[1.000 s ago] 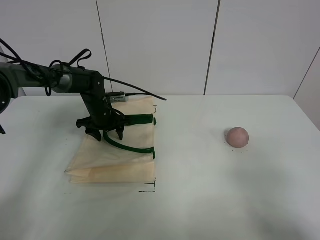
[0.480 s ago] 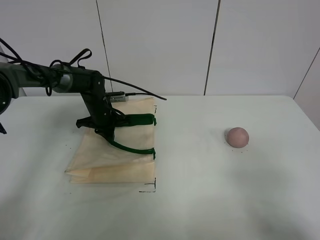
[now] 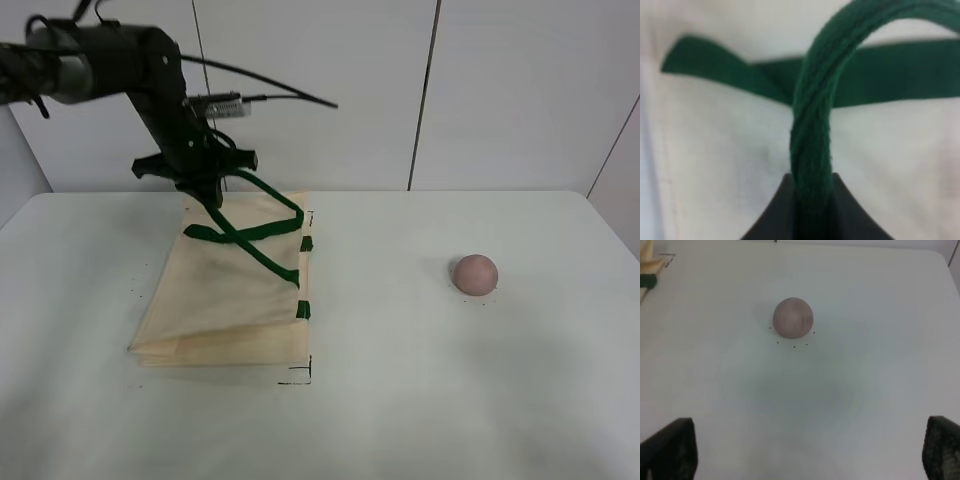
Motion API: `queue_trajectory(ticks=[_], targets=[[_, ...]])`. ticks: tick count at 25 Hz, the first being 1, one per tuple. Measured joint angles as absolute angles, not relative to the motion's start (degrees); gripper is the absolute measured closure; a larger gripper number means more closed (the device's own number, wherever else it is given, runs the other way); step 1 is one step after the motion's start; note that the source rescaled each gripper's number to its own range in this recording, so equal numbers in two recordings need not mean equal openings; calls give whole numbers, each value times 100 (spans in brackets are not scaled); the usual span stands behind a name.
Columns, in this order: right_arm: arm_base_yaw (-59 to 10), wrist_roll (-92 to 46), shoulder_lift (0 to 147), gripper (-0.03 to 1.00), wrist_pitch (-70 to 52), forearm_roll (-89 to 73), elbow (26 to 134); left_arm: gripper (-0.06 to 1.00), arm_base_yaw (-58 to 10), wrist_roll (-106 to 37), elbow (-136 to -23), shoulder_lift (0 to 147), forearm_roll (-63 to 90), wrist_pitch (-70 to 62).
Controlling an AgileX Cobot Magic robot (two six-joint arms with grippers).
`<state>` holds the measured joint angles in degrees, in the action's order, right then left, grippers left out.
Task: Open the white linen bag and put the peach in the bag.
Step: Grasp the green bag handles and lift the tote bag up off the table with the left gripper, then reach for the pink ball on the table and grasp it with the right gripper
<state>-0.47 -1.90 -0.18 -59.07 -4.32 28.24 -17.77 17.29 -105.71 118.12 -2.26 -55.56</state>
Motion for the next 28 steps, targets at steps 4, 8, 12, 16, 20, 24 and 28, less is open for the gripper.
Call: queue_trajectory(ticks=[4, 8, 12, 16, 20, 24, 28], targets=[[-47, -190, -18, -3, -5907, -432, 2824, 94, -1813, 1513, -11046, 11382, -226, -5915], [-47, -190, -18, -3, -5907, -432, 2824, 94, -1881, 1135, -11693, 11152, -138, -6510], [-47, -190, -18, -3, -5902, -436, 2824, 94, -1987, 720, -12410, 11125, 0, -6774], [-47, -185, -18, -3, -5902, -436, 2824, 94, -2068, 623, -12590, 11007, 0, -6774], [-47, -179, 97, -3, -5896, -436, 2824, 94, -2081, 617, -12602, 10932, 0, -6774], [-47, -169, 1053, -3, -5656, -449, 2930, 94, -2081, 622, -12602, 10842, 45, -6774], [-47, -169, 2678, -3, -4971, -466, 3229, 94, -2081, 622, -12608, 10826, 40, -6774]])
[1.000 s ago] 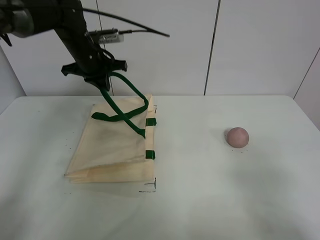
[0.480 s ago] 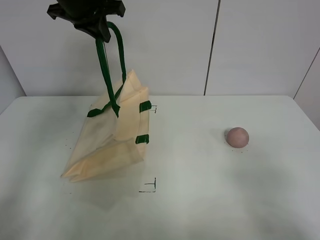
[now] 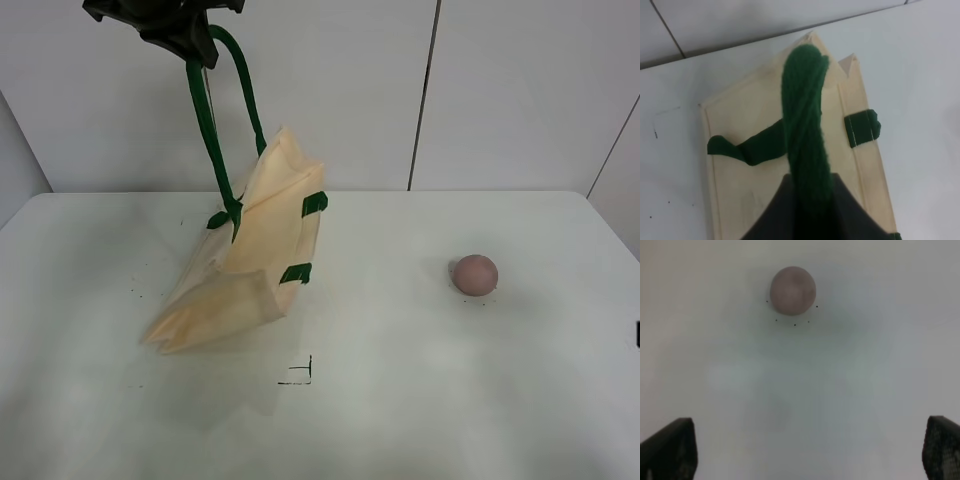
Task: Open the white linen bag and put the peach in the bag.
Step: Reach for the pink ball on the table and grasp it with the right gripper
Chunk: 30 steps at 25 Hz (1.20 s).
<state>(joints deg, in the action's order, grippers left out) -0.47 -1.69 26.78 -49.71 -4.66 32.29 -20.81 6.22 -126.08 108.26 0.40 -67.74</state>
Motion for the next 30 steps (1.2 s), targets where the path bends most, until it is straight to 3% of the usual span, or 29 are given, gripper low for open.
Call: queue_trajectory(ticks=[5, 14, 19, 30], targets=[[-47, -169, 5228, -3, -4276, -500, 4122, 94, -2081, 640, -12608, 10826, 40, -6774], [-245, -478, 9460, -3, -4388, -524, 6878, 94, -2081, 646, -12608, 10826, 35, -6774], [-496, -390, 10596, -3, -4523, -466, 7640, 94, -2081, 646, -12608, 10826, 35, -6774], [-507, -208, 11797, -3, -3537, -198, 7723, 94, -2081, 646, -12608, 10826, 35, -6774]])
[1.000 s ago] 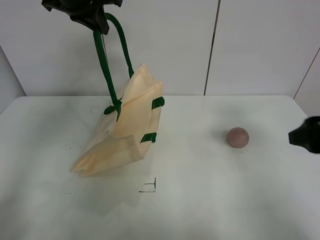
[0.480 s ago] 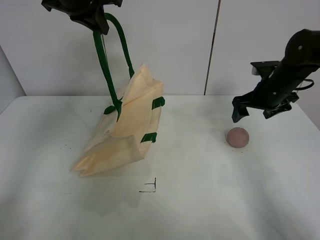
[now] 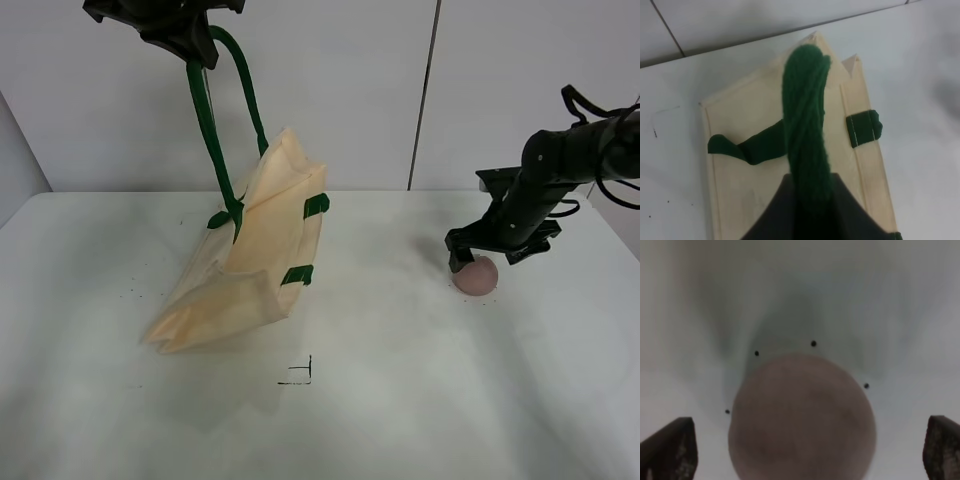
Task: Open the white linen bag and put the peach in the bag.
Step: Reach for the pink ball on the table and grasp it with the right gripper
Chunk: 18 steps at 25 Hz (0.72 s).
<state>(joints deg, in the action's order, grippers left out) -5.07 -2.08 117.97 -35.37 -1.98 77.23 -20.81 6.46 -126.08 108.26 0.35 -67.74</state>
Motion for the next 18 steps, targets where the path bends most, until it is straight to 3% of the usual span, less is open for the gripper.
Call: queue_trajectory(ticks=[12, 14, 18], targets=[[-514, -315, 12267, -3, -3126, -282, 7733, 94, -2081, 646, -12608, 10826, 35, -6774], [-514, -315, 12267, 10, -3041, -282, 7733, 94, -2081, 646, -12608, 10826, 35, -6774], [-514, -315, 12260, 79, -3092, -306, 7786, 94, -2081, 646, -12608, 10826, 35, -6774]])
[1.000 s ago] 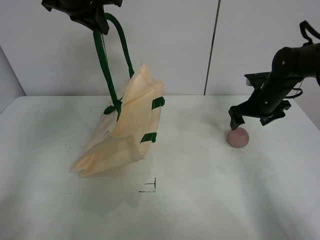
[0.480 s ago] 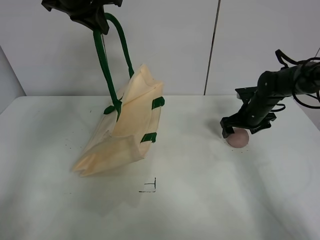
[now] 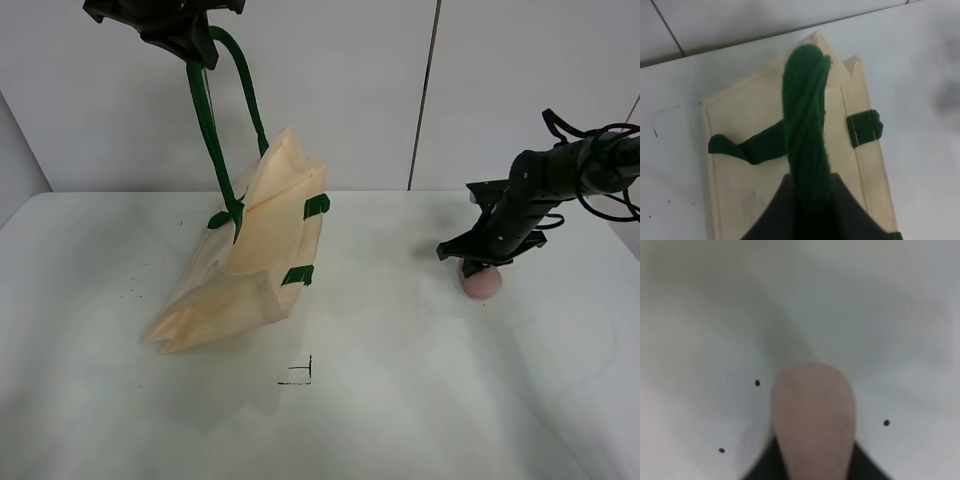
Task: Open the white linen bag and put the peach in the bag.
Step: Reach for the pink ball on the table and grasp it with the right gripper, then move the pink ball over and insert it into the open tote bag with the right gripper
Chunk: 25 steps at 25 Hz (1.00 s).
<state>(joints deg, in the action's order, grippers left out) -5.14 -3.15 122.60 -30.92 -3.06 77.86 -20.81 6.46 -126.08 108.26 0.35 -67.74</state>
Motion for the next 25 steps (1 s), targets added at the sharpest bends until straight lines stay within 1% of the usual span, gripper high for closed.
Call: queue_trajectory(ticks=[1, 2, 3, 8, 14, 18, 25], targets=[[-514, -315, 12231, 90, -3157, -325, 7826, 94, -2081, 646, -12608, 10826, 35, -6774], [-514, -315, 12201, 96, -3217, -356, 7871, 94, -2081, 646, -12608, 10820, 35, -6774], [-514, -331, 12168, 97, -3286, -409, 7917, 94, -2081, 646, -12608, 10813, 35, -6774], [-514, -808, 11715, 97, -3717, -1158, 8374, 94, -2081, 646, -12608, 10730, 35, -6774], [-789, -2132, 11186, 97, -4534, -2994, 9318, 94, -2081, 646, -12608, 10681, 35, -6774], [-1303, -2539, 11171, 97, -4683, -3776, 9694, 94, -2081, 646, -12608, 10681, 35, -6774], [-2417, -2665, 11408, 97, -4009, -3958, 9730, 94, -2081, 646, -12608, 10681, 35, -6774]])
